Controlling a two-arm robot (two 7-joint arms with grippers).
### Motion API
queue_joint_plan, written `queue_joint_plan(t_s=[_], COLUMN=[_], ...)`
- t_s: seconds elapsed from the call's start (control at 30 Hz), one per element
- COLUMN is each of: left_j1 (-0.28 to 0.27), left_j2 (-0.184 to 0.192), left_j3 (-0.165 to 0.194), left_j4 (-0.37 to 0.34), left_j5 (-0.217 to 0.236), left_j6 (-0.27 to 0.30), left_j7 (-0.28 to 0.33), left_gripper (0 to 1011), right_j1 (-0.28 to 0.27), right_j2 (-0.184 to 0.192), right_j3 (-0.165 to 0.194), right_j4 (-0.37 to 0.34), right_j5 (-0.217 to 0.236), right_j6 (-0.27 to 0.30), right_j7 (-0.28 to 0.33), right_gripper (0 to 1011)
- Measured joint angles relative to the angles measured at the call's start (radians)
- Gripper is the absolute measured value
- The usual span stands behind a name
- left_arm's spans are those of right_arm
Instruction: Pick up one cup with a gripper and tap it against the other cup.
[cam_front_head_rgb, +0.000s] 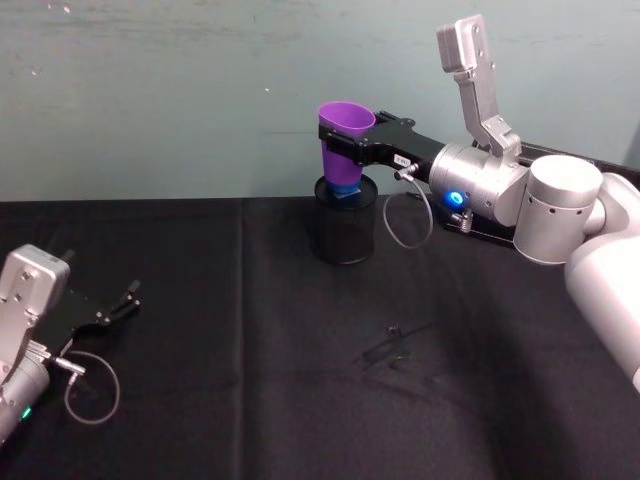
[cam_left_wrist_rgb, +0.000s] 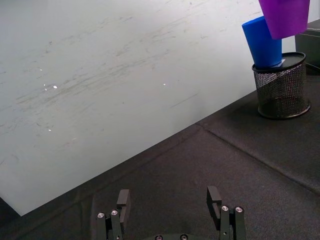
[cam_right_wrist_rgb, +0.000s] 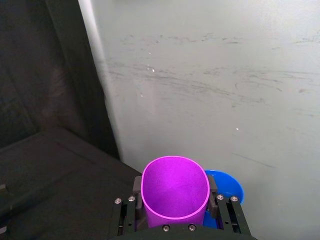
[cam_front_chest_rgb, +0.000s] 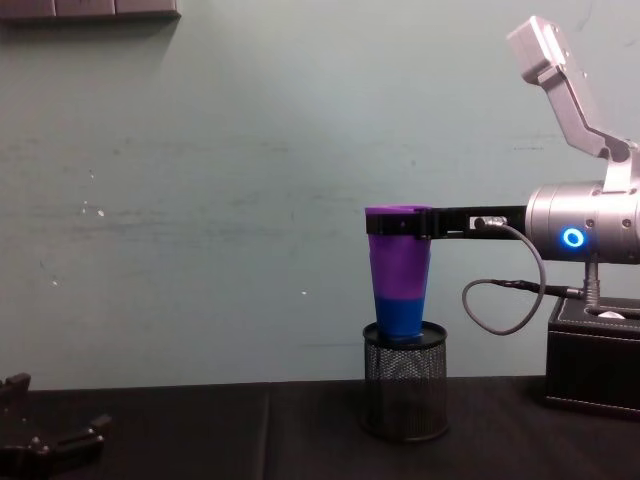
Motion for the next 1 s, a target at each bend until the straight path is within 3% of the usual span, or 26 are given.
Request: queue_joint_plan(t_s=[1.0], left_j1=[0.0], left_j2=[0.0], left_j3=[0.0], left_j4=[0.0], left_j5=[0.0], left_j6=[0.0], left_j7=[0.0], left_gripper=[1000], right_j1=[0.023], right_j2=[-0.02], right_j3=[0.013], right_j4=[0.049], right_j5=[-0.017], right_j6=[-0.013], right_j7=[0.015], right_gripper=[715])
